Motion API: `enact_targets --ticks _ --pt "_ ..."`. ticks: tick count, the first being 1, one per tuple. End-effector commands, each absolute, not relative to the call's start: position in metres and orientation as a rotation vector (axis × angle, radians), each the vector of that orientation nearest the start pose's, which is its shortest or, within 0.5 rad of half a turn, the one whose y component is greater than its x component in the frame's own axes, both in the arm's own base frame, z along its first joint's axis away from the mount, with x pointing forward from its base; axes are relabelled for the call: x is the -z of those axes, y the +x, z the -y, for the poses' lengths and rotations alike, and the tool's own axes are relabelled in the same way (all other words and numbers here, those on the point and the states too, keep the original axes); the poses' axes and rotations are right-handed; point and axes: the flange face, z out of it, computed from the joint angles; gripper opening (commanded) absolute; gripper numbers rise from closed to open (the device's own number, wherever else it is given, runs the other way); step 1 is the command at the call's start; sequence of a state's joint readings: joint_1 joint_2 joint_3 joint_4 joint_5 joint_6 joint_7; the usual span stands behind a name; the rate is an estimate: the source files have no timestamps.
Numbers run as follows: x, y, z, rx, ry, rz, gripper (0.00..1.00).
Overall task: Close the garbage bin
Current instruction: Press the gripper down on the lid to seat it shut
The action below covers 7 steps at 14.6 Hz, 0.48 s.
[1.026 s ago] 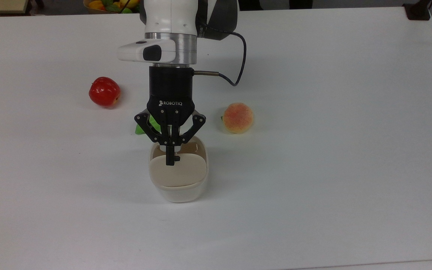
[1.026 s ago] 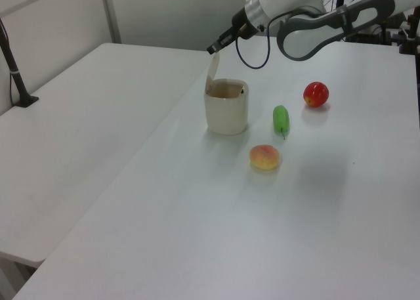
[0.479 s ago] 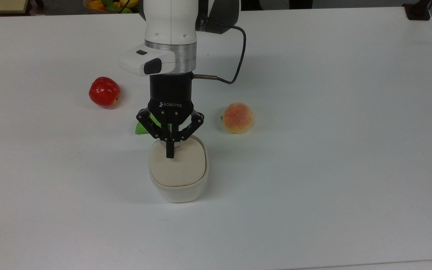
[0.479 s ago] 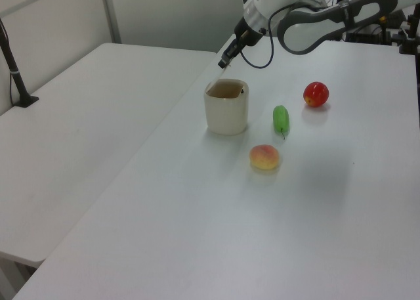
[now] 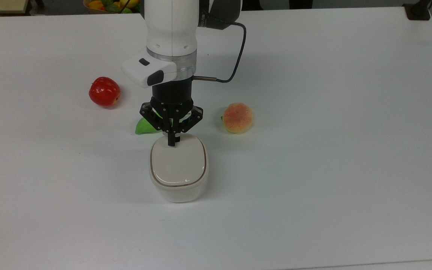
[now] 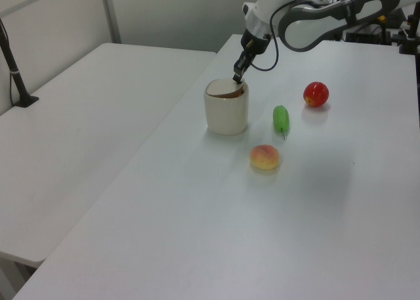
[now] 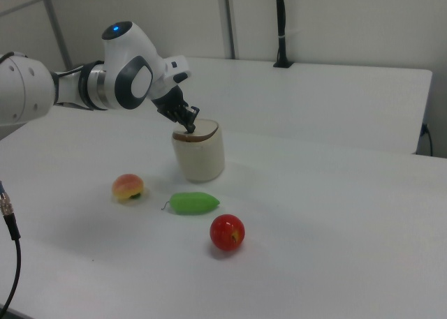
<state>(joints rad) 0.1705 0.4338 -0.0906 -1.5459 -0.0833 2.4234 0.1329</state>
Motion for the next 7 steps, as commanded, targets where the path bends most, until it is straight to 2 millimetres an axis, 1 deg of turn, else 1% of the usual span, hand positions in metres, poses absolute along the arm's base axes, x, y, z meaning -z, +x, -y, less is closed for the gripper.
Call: enact_targets --ticks 1,2,5,6,7 --pt "-0.444 0.708 -0.070 0.659 -3.133 0.038 0.00" --pt "-0.442 0.709 -0.070 0.655 -3.134 0.038 0.00" --pt "-0.427 0.711 -0.069 0.624 -3.142 0.036 0.00" --pt "-0.419 0.712 -0.070 0.608 -3.148 0.039 0.00" --pt "-0.416 0.712 -0.070 0.601 -3.150 0.039 0.00"
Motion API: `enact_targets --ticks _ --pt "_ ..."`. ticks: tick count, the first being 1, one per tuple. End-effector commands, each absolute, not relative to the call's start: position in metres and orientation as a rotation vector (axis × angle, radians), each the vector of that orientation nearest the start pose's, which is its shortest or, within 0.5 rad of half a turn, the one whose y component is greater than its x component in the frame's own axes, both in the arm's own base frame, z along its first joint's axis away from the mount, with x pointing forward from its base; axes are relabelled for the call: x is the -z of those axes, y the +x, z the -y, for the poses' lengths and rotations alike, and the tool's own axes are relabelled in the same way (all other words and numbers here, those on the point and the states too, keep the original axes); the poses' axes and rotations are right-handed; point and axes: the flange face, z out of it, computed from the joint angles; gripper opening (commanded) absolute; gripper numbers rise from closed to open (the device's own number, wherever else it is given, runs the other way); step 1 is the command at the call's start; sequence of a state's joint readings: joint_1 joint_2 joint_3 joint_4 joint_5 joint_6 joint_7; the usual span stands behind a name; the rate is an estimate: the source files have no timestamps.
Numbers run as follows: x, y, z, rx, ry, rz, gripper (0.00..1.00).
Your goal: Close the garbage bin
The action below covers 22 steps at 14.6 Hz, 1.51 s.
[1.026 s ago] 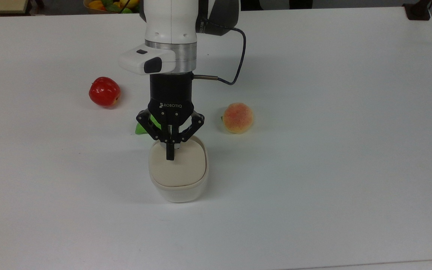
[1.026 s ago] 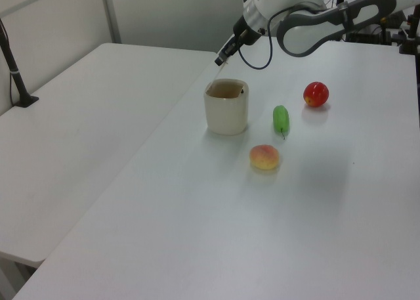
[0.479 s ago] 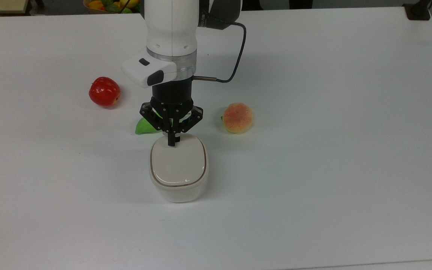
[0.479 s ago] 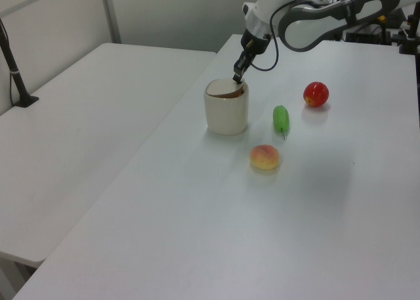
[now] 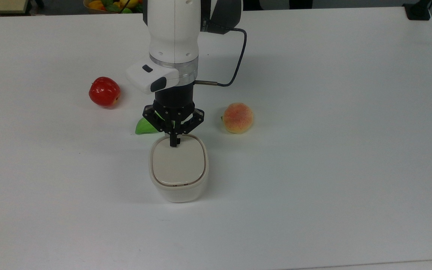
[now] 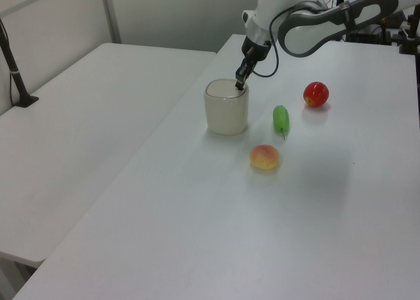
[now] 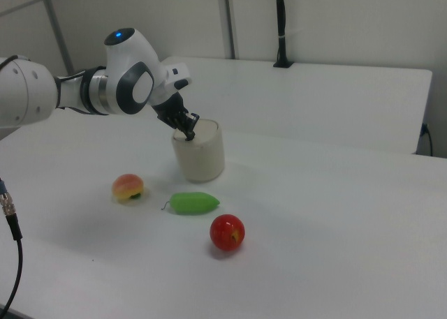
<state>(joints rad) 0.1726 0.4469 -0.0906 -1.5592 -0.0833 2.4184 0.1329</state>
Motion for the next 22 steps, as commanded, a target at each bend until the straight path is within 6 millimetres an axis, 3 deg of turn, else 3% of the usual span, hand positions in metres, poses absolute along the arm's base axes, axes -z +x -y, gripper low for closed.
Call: enact_targets --ticks 1,5,7,9,13,20,22 --pt "-0.415 0.712 -0.070 0.598 -3.151 0.042 0.00" --pt "-0.419 0.712 -0.071 0.605 -3.146 0.036 0.00" --pt "-0.432 0.711 -0.073 0.631 -3.134 0.034 0.00" --pt "-0.458 0.704 -0.071 0.651 -3.124 0.024 0.00" --pt "-0.507 0.669 -0.065 0.417 -3.179 0.021 0.00" --pt "-0.558 0.597 -0.051 0.017 -3.237 0.048 0.00" --pt "-0.575 0.578 -0.046 -0.017 -3.234 0.042 0.00"
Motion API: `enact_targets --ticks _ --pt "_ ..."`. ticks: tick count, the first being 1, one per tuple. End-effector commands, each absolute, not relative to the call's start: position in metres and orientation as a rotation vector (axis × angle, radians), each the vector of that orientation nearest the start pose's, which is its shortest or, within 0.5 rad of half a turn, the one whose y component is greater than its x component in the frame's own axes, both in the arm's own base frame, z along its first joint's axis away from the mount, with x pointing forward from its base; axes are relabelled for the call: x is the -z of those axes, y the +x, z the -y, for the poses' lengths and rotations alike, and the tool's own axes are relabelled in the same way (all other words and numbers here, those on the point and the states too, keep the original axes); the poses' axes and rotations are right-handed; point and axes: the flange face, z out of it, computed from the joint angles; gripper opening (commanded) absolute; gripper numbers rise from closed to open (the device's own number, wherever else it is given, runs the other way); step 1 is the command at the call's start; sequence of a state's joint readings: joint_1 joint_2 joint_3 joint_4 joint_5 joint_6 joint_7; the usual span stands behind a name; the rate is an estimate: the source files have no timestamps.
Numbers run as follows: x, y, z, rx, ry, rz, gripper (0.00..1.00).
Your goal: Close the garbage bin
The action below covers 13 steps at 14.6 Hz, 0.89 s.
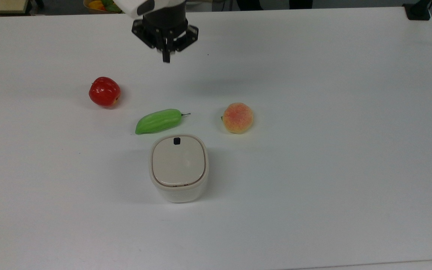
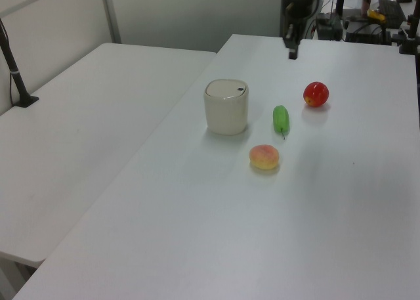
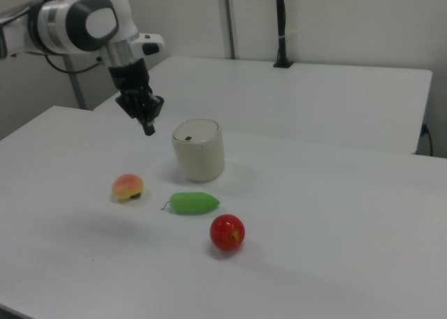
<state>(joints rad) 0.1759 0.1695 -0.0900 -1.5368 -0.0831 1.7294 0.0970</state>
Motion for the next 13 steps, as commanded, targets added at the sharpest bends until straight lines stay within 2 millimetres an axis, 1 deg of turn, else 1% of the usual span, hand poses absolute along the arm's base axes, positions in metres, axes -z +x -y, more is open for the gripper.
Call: enact_targets --ticks 1,2,3,4,5,6,7,10,13 --pt "-0.580 0.572 -0.045 -0.027 -3.233 0.039 0.00" --pt "-0.582 0.568 -0.044 -0.047 -3.234 0.038 0.00" --pt "-0.584 0.566 -0.044 -0.062 -3.234 0.036 0.05" --pt "-0.587 0.564 -0.041 -0.060 -3.233 0.031 0.24" --pt "-0.588 0.564 -0.038 -0.058 -3.233 0.020 0.50" --pt "-0.590 0.564 -0.038 -0.053 -3.236 0.033 0.62" --pt "-0.591 0.565 -0.036 -0.045 -3.249 0.049 1.00" --pt "-0.591 0.567 -0.030 -0.035 -3.261 0.036 1.00" --pt "-0.593 0.566 -0.029 -0.034 -3.261 0.026 1.00"
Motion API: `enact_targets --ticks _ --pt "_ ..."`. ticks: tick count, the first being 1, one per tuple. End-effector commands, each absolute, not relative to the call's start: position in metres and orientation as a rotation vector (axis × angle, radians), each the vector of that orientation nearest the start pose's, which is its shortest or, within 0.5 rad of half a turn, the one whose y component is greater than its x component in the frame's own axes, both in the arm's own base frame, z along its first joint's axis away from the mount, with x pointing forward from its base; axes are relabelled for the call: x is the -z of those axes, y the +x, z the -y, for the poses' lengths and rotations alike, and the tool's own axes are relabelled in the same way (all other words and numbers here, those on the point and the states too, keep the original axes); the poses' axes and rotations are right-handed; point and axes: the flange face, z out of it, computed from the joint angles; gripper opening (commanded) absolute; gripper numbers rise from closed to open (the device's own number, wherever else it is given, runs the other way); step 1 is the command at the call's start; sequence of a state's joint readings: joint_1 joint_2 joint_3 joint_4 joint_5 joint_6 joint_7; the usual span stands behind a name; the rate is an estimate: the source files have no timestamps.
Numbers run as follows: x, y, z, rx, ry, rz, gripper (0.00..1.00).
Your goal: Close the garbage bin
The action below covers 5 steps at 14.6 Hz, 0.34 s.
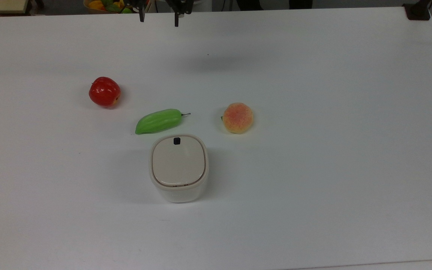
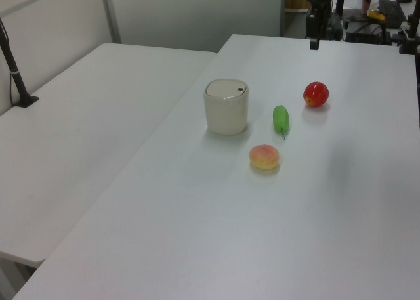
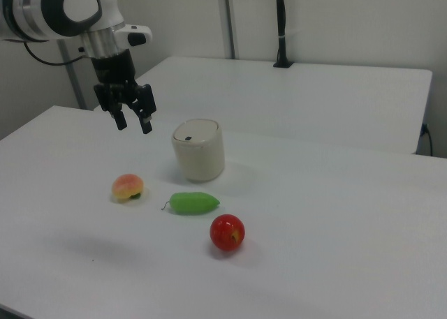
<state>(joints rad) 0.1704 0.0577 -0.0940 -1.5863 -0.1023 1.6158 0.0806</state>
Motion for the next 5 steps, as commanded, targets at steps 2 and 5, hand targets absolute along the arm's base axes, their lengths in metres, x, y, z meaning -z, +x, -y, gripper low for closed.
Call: enact_targets --ticks 2,5 --pt "-0.5940 0.5664 -0.0283 -0.029 -3.261 0.015 1.00" --pt "-0.5959 0.5663 -0.0274 -0.026 -3.261 0.007 1.00"
